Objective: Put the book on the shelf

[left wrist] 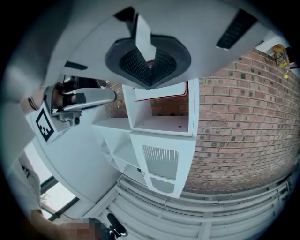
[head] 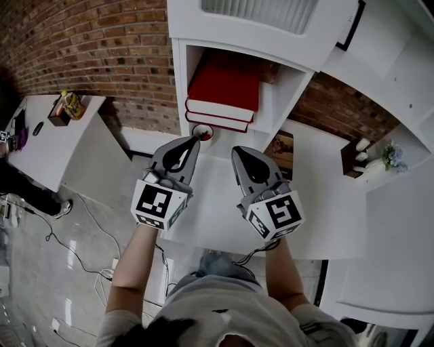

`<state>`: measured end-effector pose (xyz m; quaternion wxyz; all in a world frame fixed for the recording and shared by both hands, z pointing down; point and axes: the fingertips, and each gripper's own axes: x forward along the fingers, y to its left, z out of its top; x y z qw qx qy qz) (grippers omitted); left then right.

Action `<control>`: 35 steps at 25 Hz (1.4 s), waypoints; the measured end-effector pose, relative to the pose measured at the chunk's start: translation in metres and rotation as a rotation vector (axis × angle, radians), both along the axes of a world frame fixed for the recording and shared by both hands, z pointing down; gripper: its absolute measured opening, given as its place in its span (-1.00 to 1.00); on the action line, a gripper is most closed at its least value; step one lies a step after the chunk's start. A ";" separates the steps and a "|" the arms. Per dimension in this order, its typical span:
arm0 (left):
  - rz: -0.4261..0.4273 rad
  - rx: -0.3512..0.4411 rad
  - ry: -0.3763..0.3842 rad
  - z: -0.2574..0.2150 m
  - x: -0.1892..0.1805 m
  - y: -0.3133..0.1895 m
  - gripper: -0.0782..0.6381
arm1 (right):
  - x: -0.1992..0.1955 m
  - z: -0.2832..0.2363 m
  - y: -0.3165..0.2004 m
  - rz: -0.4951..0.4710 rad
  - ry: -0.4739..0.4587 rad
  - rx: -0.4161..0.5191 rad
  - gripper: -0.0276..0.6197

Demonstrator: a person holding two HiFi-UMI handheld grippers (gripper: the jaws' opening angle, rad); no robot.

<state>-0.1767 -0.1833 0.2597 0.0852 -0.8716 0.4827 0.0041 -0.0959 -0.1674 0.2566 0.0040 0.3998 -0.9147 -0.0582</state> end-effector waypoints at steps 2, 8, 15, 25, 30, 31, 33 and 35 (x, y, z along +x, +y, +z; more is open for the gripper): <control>0.019 -0.004 -0.001 0.002 0.007 0.011 -0.75 | -0.001 0.000 0.011 -0.005 -0.002 0.001 -0.89; 0.072 -0.011 0.004 0.003 0.023 0.050 -0.75 | -0.004 -0.001 0.045 -0.022 -0.014 -0.003 -0.89; 0.104 -0.019 0.022 0.002 0.034 0.092 -0.75 | -0.002 -0.001 0.085 -0.024 -0.032 -0.005 -0.89; 0.118 -0.021 0.037 0.003 0.038 0.141 -0.75 | -0.004 -0.003 0.135 -0.035 -0.049 0.000 -0.89; 0.125 -0.016 0.040 0.001 0.036 0.160 -0.75 | -0.009 -0.003 0.154 -0.046 -0.050 -0.005 -0.89; 0.125 -0.015 0.039 0.001 0.036 0.163 -0.75 | -0.010 -0.004 0.157 -0.047 -0.049 -0.004 -0.89; 0.126 -0.012 0.036 0.000 0.036 0.168 -0.75 | -0.011 -0.004 0.162 -0.053 -0.049 0.000 -0.89; 0.124 -0.009 0.036 -0.001 0.035 0.173 -0.75 | -0.013 -0.006 0.168 -0.061 -0.051 0.005 -0.89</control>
